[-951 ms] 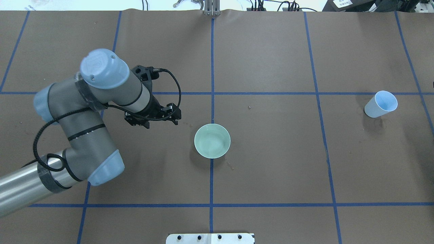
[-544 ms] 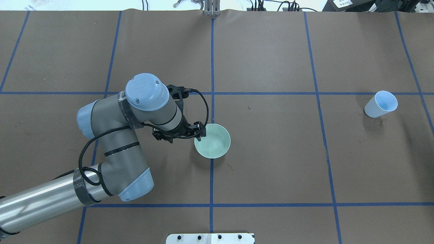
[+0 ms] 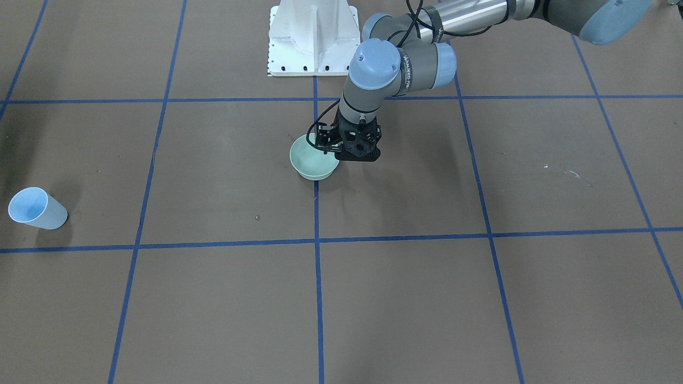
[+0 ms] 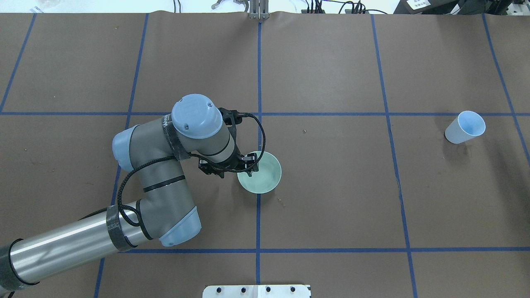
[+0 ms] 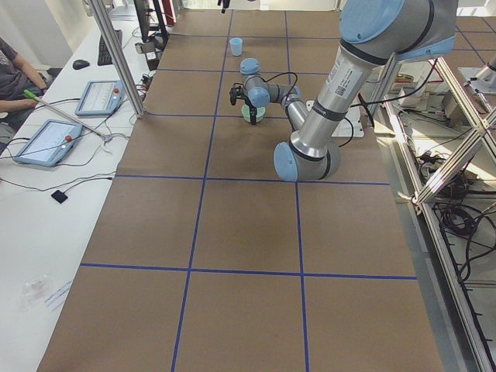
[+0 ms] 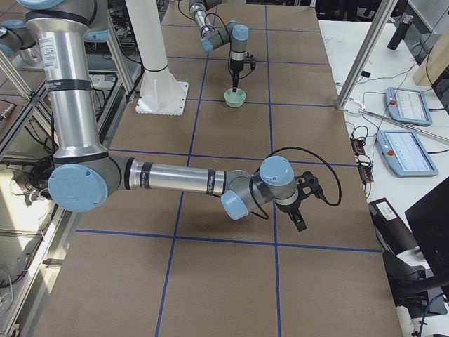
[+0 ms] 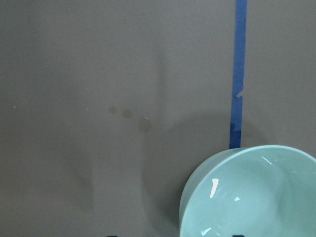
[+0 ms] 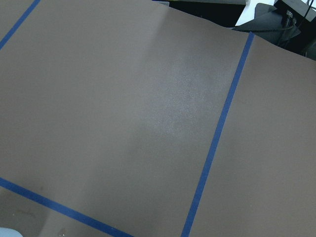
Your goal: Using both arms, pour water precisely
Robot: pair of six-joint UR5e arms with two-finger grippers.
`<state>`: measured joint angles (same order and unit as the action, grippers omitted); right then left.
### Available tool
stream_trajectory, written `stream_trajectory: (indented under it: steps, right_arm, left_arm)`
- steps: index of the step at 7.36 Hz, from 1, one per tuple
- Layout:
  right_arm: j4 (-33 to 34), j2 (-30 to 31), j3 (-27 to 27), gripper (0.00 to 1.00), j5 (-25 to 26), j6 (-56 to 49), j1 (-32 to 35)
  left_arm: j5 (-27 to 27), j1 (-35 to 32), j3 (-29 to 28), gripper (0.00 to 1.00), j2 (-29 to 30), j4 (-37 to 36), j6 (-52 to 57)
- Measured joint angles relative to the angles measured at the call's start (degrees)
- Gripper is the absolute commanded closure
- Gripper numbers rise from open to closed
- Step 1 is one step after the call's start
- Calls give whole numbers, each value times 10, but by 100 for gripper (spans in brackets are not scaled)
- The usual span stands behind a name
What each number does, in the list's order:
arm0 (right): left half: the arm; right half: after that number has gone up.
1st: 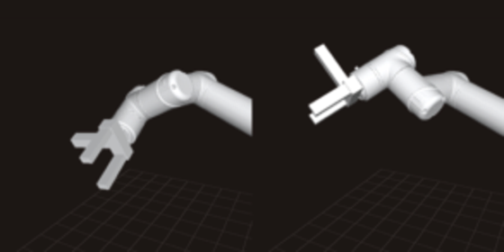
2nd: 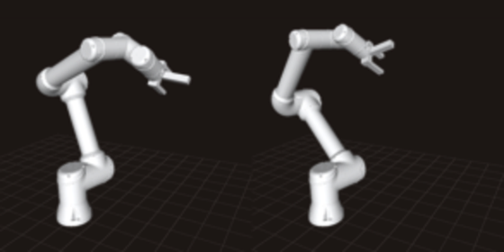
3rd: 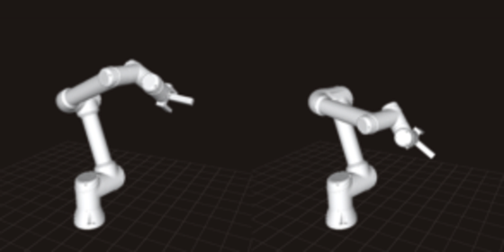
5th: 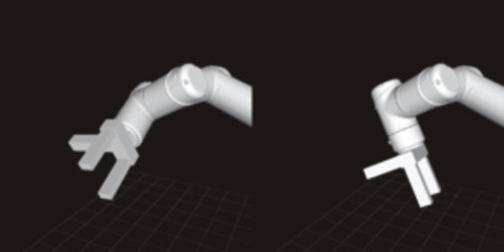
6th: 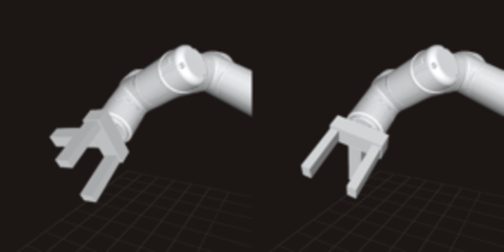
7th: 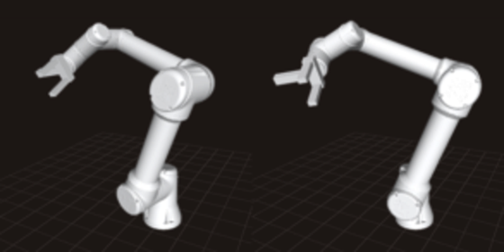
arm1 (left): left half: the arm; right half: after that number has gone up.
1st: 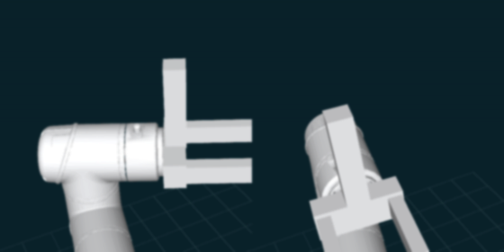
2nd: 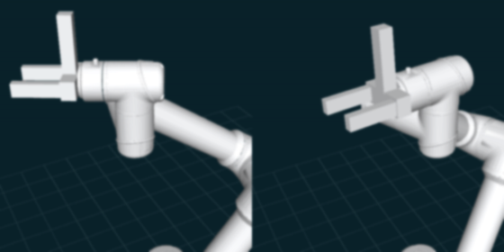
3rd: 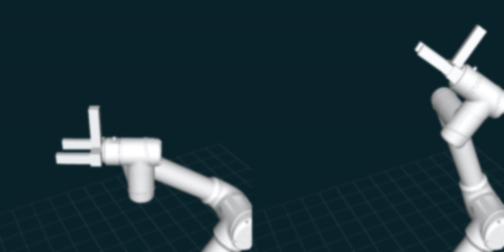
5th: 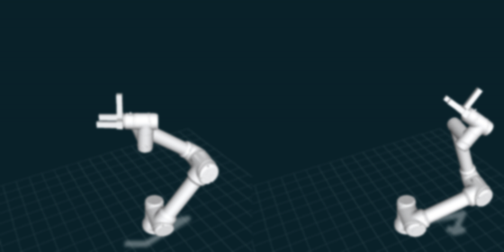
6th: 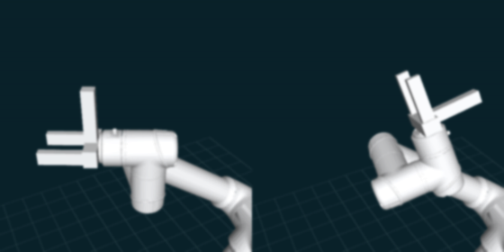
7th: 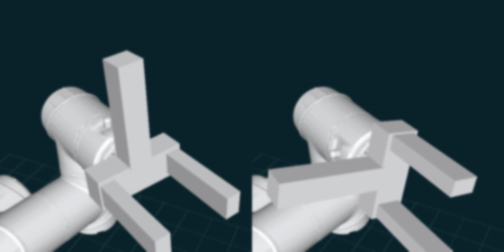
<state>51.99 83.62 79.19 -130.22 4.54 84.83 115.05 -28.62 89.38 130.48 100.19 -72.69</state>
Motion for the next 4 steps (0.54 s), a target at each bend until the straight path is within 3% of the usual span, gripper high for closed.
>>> stream_trajectory:
  steps: [3, 4]
  right_arm:
    - [3, 1, -1, 1, -2, -3, 2]
    - [3, 1, -2, 1, -6, -3, 3]
  left_arm:
    - [0, 0, -9, 59, 2, 5, 0]
    - [0, 0, -15, 78, 2, 13, 0]
